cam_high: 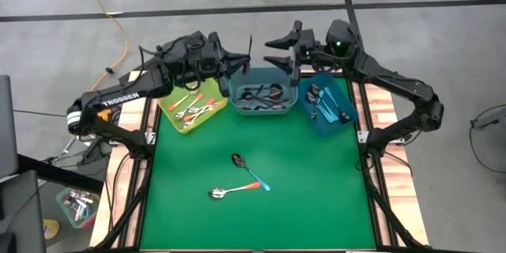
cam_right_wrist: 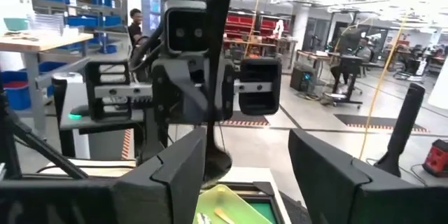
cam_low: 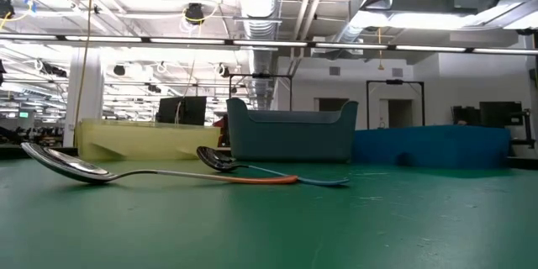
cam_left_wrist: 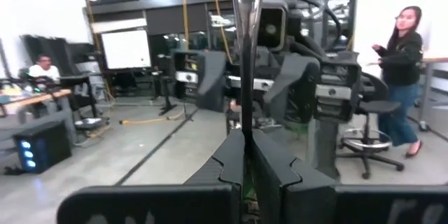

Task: Sort silverware by color (type)
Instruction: Put the black spoon into the light blue bin, then put the blue spoon into the blue bin

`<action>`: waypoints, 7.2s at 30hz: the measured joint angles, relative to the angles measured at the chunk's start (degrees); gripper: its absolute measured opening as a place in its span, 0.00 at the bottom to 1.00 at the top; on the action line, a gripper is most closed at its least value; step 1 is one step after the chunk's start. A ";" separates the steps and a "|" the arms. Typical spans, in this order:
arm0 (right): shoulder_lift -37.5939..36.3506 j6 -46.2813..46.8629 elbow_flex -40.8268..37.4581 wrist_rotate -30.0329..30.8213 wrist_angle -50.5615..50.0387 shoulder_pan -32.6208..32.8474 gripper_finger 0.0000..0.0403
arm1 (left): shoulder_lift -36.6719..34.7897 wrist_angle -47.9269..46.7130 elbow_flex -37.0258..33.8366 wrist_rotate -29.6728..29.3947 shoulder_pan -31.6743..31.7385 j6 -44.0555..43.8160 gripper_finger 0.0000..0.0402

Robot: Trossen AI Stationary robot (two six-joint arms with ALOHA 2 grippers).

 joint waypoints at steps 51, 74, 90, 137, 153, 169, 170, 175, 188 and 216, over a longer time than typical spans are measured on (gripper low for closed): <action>15.02 10.62 -0.26 -9.21 16.52 -1.13 0.57 | -0.79 35.62 -29.51 11.29 10.57 -12.35 0.00; 15.17 12.26 -0.15 -9.17 14.73 1.91 0.57 | -0.76 33.99 -29.44 10.57 6.49 -13.18 0.00; 15.19 7.55 -0.15 -8.62 9.73 2.72 0.12 | -0.76 34.02 -29.44 11.25 6.14 -12.77 0.00; 15.17 -1.05 -0.20 9.32 -12.50 -5.41 0.02 | -0.78 17.02 -23.26 -0.59 6.28 -12.26 0.30; 25.11 -4.34 -0.13 14.13 -16.29 -3.73 0.02 | -6.58 8.66 -20.02 -1.46 11.10 -11.56 0.30; 29.27 -5.88 -0.09 18.31 -21.23 -2.46 0.09 | -9.53 -2.50 -20.02 -8.21 11.89 -11.57 0.30; 29.29 -5.88 -0.11 18.32 -21.47 -2.52 0.10 | -9.53 -2.53 -20.02 -8.25 11.89 -11.69 0.30; 29.31 -5.85 -0.13 18.39 -24.60 -2.98 0.16 | -9.53 -4.03 -20.02 -8.27 11.89 -11.72 0.30; 25.07 -6.99 3.52 16.97 -28.38 -2.90 0.34 | -11.44 -6.29 -20.13 -7.30 11.89 -11.78 0.30; -24.68 -8.48 10.05 6.04 -45.25 -0.88 0.40 | -22.45 -7.11 -20.13 -11.42 -2.48 -15.45 0.30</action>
